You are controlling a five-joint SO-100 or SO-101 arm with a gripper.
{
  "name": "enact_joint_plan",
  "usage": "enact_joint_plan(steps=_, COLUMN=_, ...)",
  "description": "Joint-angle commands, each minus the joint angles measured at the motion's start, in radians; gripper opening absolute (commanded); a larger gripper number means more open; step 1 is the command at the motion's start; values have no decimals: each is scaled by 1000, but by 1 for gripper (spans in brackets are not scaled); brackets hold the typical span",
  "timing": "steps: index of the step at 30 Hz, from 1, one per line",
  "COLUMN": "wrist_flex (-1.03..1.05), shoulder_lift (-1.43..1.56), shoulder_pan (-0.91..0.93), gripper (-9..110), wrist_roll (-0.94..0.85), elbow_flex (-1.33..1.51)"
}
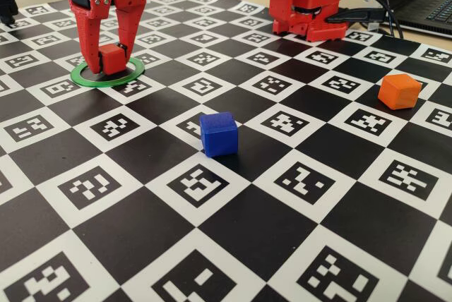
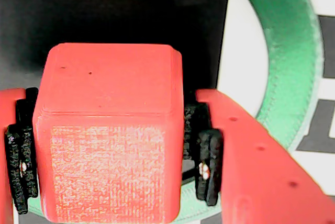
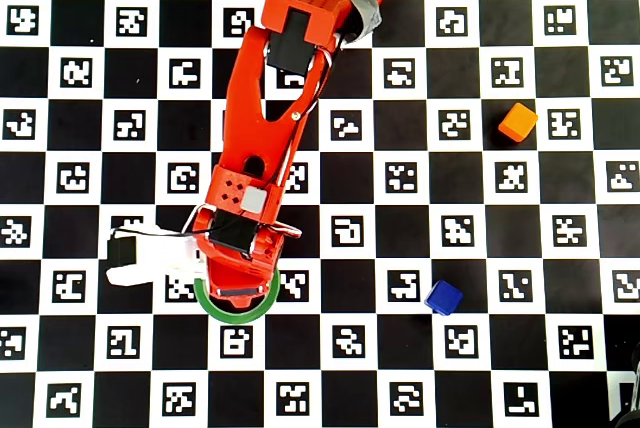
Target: Grab the red cube then put it in the green circle then put the blue cube on top and finally the orange cube on top
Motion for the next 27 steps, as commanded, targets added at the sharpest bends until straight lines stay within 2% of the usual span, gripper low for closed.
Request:
enact_joint_plan(steps=1, wrist_flex=-8, shoulder_lift=43, shoulder_pan=14, gripper=3, wrist_roll=-11, elbow_flex=-5)
enact_joint_plan(steps=15, wrist_flex=11, shoulder_lift=46, shoulder_pan=11, gripper=11, wrist_roll=-9, elbow_flex=2)
enact_joint_plan(steps=27, wrist_flex=5, shoulder_lift=64, shoulder_pan=28, gripper=34, wrist_roll=29, elbow_flex=9)
